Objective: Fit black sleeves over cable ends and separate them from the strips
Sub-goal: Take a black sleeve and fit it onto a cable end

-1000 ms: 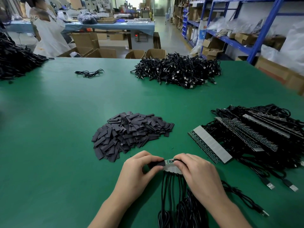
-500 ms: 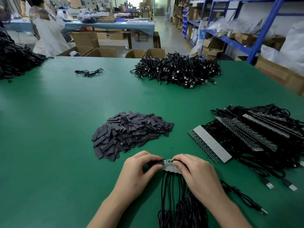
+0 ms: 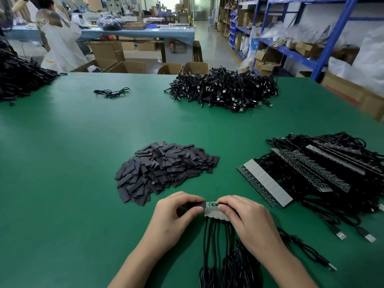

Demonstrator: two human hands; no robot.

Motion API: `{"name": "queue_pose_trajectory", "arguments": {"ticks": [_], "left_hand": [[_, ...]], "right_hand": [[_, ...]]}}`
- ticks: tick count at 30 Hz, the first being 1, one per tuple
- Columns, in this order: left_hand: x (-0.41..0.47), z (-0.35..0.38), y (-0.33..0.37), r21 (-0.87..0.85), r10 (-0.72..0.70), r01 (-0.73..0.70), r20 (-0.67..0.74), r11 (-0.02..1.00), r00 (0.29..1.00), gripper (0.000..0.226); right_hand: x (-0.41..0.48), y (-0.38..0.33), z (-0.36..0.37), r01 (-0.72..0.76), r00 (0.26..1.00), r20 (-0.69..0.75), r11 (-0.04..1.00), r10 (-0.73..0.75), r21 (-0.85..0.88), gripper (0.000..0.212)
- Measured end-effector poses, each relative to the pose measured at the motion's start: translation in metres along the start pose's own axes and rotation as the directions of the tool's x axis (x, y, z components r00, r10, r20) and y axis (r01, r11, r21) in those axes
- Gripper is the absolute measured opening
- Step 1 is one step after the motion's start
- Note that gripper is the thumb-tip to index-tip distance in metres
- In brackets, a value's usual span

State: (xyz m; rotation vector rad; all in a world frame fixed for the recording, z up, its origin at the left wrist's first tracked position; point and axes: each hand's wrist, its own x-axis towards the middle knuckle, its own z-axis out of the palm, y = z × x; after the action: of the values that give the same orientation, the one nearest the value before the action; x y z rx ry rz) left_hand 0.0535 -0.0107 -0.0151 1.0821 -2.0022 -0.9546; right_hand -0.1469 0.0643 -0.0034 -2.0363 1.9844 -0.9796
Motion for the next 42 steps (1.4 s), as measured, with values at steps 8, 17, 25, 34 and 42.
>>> {"name": "queue_pose_trajectory", "arguments": {"ticks": [8, 17, 25, 34, 42], "left_hand": [[-0.0002, 0.0008, 0.001, 0.03, 0.038, -0.038, -0.011, 0.999, 0.999, 0.019], [0.0001, 0.0001, 0.0006, 0.006, 0.027, -0.027, -0.017, 1.0, 0.999, 0.018], [-0.0005, 0.0004, 0.0028, 0.005, 0.081, -0.081, 0.001, 0.997, 0.997, 0.017], [-0.003, 0.0022, 0.0038, 0.016, 0.161, -0.161, -0.045, 0.987, 0.986, 0.018], [-0.0069, 0.0073, 0.0044, 0.085, 0.317, -0.312, -0.046, 0.946, 0.947, 0.02]], "right_hand": [[0.0, 0.0004, 0.0002, 0.002, 1.0, 0.018, 1.0, -0.001, -0.03, 0.018], [-0.0013, 0.0021, 0.0021, 0.006, 1.0, -0.012, 0.999, -0.006, 0.039, 0.038], [-0.0025, 0.004, 0.0054, 0.023, 1.0, 0.003, 0.999, -0.023, 0.049, 0.03], [-0.0027, 0.0046, 0.0046, -0.052, 0.998, 0.033, 0.986, 0.047, 0.156, 0.031], [-0.0023, 0.0034, 0.0066, -0.068, 0.997, 0.047, 0.961, 0.057, 0.267, 0.027]]}}
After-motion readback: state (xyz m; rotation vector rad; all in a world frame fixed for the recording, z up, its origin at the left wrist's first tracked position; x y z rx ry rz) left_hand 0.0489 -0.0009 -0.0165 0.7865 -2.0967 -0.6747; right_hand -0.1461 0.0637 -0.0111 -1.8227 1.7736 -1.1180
